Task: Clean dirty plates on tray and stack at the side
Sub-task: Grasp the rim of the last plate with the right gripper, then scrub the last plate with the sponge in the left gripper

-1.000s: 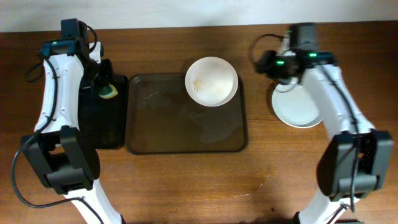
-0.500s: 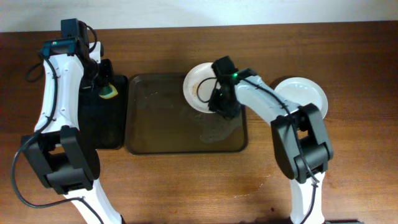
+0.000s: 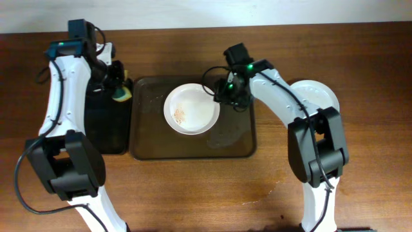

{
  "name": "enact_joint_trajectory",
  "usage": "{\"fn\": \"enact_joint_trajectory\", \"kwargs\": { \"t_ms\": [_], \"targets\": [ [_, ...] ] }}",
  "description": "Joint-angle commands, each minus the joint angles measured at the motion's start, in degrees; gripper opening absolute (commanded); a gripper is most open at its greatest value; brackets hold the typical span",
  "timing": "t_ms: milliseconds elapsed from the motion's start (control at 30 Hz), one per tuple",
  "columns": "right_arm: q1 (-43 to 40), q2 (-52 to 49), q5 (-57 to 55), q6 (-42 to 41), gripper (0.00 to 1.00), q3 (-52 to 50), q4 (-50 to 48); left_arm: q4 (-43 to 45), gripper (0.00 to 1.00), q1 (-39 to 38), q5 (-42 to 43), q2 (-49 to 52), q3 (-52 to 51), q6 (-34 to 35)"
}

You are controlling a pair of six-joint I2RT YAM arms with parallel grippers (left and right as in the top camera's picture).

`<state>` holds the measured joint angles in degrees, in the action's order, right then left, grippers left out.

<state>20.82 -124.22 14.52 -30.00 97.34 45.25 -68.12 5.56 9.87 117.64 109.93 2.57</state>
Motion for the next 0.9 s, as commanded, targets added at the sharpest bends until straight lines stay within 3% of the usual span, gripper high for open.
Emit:
{"fn": "enact_joint_trajectory", "kwargs": {
  "t_ms": [0,100,167,267,300,433,633,767,800,867],
  "targets": [
    [0.96,-3.32,3.96,4.72,0.57,0.66,-2.84,0.63,0.01,-4.31,2.40,0.00,-0.28,-0.85],
    [2.91,-6.16,3.72,1.92,0.47,0.66,-4.24,2.78,0.01,-7.67,2.38,0.15,-0.52,1.79],
    [3.32,-7.56,4.07,-2.60,0.27,0.44,-4.42,3.61,0.01,-9.62,2.40,0.59,-0.96,1.99],
    [3.32,-7.56,4.81,-3.54,0.07,0.37,-4.37,4.07,0.01,-10.12,3.78,0.68,-2.29,2.14],
    [3.34,-7.56,5.31,-3.58,0.04,0.35,-4.35,5.49,0.01,-10.12,6.45,0.68,-4.22,2.12],
    [3.67,-7.58,5.46,-5.97,0.04,0.33,-4.11,11.85,0.01,-10.56,9.46,0.74,-12.26,2.12],
    [5.70,-7.58,4.26,-5.86,0.04,0.33,-4.17,33.70,0.01,-11.30,9.25,1.53,-28.79,1.68],
    [5.70,-7.58,3.67,-5.84,0.04,0.33,-4.13,32.57,0.01,-14.03,9.35,3.82,-30.45,0.55],
    [5.77,-7.58,3.67,-5.84,0.04,0.33,-4.11,31.08,0.01,-14.25,11.69,3.85,-30.32,0.57],
    [5.81,-7.58,2.95,-5.42,0.04,0.33,-4.02,27.69,0.01,-12.85,28.72,3.85,-28.41,0.57]
  ]
}}
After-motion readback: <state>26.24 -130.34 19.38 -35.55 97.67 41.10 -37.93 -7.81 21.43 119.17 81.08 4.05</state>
